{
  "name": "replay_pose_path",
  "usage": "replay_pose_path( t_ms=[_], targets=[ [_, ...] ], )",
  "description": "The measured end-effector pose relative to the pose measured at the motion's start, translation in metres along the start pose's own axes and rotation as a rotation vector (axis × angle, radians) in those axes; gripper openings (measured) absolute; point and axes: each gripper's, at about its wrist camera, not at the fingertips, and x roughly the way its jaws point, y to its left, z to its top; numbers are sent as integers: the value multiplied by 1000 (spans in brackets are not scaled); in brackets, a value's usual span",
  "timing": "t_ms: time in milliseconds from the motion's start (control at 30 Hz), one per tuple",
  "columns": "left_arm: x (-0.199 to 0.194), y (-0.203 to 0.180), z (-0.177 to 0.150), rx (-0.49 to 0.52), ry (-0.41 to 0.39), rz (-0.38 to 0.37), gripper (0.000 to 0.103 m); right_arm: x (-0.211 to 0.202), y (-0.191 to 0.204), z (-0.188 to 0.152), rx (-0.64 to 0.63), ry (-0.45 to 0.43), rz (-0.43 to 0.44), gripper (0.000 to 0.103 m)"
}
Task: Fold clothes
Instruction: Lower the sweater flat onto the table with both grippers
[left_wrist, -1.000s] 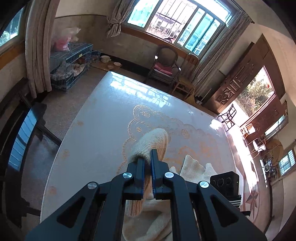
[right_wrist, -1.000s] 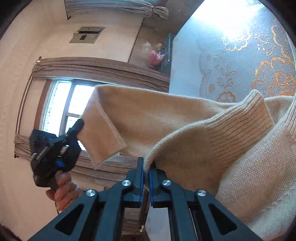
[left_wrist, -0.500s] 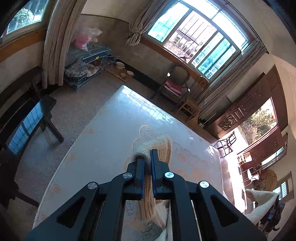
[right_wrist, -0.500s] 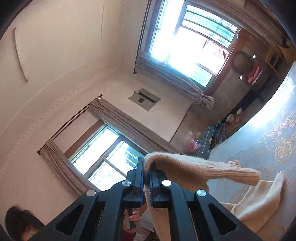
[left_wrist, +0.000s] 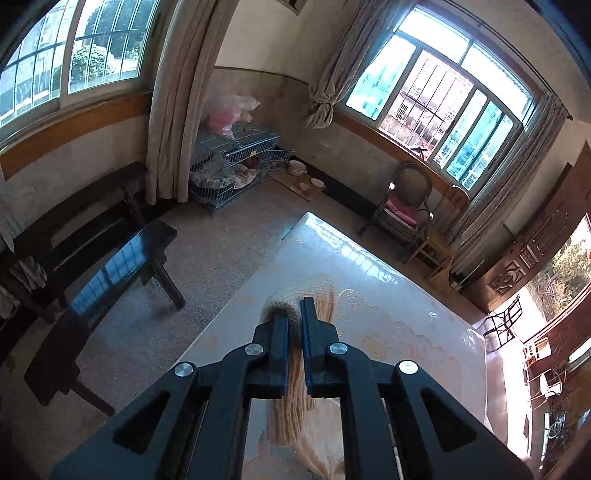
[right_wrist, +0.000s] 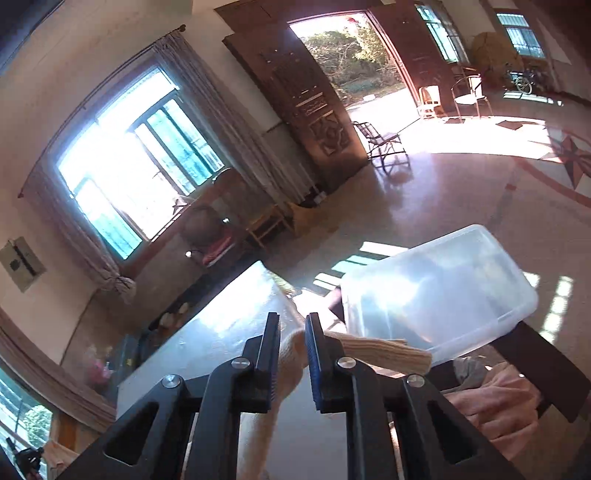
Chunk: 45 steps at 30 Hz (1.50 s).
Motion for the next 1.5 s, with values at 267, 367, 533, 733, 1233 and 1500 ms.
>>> replay_pose_path(
  t_ms=[267,367,533,733,1233,1500],
  targets=[
    [62,8,-59,78,153,126,8,63,125,-113,-296,360,421,24],
    [84,17,-85,102,216,170,8,111,192,-200,-424,570,532,21],
    [103,51,-108,148,331,247,10,200,233,-299,-515,819,461,21],
    [94,119,-104,57,376,280,13,248,209,-311,-526,881,352,10],
    [48,160,-107,60,306,368,14,243,150,-202,-499,657,75,16],
    [102,-24,-126,204,276,-96,14,210,240,-199,-550,694,361,18]
  ],
)
